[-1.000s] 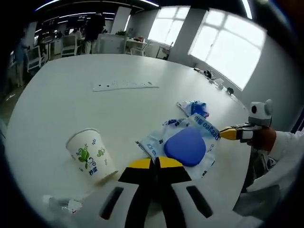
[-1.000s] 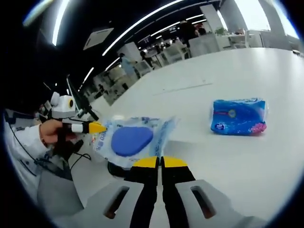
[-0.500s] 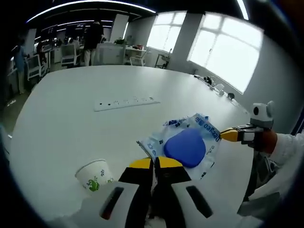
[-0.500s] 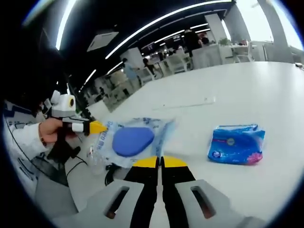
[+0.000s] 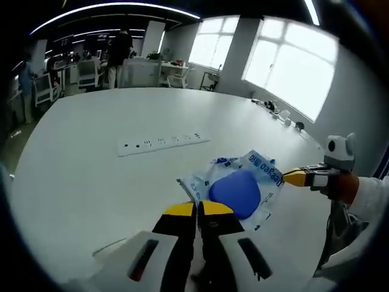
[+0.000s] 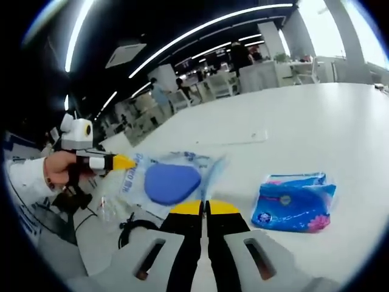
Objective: Arrange the tabletop items into an orderly group along one side of the table until the central work area is clear of visible clutter.
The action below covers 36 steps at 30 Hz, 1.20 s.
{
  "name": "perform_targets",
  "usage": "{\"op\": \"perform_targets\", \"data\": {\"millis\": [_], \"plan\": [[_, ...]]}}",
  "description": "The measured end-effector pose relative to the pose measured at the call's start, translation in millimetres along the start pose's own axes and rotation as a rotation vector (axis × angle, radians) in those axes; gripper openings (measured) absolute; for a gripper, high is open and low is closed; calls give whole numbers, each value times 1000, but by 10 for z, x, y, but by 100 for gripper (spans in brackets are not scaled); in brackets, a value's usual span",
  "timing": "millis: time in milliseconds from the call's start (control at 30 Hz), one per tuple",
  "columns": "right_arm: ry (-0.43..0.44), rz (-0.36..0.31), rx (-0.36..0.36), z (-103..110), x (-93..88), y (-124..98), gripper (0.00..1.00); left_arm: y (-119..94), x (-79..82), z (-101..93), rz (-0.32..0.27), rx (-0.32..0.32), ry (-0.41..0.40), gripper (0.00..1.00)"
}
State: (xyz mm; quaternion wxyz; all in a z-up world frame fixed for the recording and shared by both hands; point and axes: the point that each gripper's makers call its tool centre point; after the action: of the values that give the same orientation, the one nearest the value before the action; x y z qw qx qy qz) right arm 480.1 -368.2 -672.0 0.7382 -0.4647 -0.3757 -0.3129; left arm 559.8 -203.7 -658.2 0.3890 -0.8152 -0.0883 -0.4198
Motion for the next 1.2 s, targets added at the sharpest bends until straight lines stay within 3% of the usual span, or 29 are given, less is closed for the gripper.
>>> {"op": "perform_targets", "data": {"millis": [467,700,1200], "plan": [[-24,79,-107,-289,-260,277,0,488,-180,157,51,14,-24,0],[-12,78,-112,-331,-297,345,0,579,-169,236,56,18,-27,0],[-11,85,-125,-387,-346,406,0,706,-317,345,111,26,-22,0]]}}
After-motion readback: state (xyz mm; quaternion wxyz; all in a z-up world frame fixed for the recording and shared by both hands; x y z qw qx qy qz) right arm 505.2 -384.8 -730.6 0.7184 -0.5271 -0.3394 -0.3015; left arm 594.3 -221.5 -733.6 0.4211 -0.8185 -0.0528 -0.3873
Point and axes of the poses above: the point that each gripper's makers call its tool centre point, and the gripper's own axes: y roughly forward along the fingers, z roughly to its left, x roughly out of its top, and after that the axes turned 5 degrees about -y, right-handed
